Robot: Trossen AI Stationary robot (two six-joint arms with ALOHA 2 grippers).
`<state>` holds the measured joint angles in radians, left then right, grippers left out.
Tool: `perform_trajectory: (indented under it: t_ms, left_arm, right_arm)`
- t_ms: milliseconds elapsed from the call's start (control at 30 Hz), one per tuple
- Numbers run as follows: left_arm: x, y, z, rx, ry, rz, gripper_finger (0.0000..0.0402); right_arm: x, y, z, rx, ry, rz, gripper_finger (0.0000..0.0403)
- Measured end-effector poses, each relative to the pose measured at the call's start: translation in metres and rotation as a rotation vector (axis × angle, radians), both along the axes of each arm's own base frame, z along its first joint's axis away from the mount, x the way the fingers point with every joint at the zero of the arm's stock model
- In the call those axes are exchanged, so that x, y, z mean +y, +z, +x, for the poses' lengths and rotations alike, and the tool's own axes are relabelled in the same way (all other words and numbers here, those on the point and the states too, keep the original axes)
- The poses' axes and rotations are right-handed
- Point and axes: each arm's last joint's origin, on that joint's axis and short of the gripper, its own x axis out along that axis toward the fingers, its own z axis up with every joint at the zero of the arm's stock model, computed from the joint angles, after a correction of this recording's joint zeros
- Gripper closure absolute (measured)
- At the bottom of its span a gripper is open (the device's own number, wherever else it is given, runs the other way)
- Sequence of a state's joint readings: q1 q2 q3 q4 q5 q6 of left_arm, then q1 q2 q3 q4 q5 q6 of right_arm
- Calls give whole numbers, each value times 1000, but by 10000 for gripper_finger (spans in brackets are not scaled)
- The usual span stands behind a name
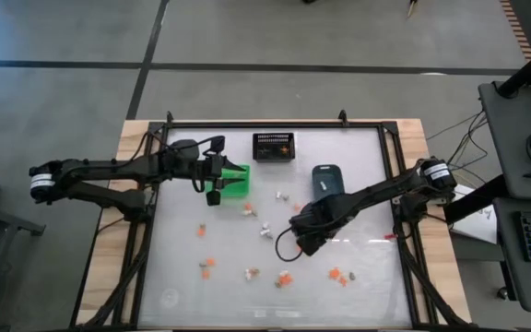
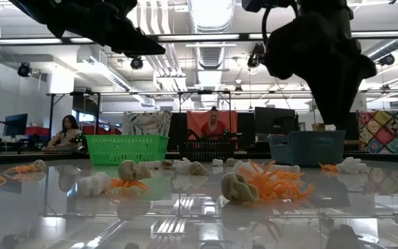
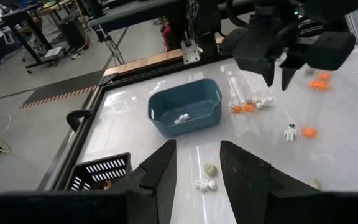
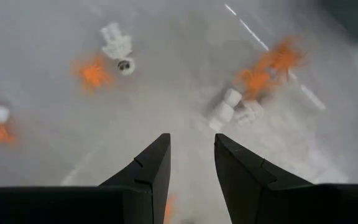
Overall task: Sort Halloween decoration
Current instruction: Put the gray skull toy into the green bin
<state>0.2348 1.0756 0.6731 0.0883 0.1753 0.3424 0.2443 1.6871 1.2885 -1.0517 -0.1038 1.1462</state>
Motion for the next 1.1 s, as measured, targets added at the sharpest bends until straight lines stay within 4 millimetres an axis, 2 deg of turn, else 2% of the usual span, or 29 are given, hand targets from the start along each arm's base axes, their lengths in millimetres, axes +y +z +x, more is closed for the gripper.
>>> perform_trajectory:
  t_ms: [233, 933, 1100]
  left_arm:
    - [0, 0, 0, -1, 1, -3, 294]
    - [0, 0, 0, -1, 4, -10, 294]
    - [0, 0, 0, -1, 4, -10, 294]
  right_arm:
    - [0, -4, 2, 25, -118, -2, 289]
    - [1, -49, 6, 189, -40, -24, 289]
    - [0, -49, 9, 160, -30, -40, 289]
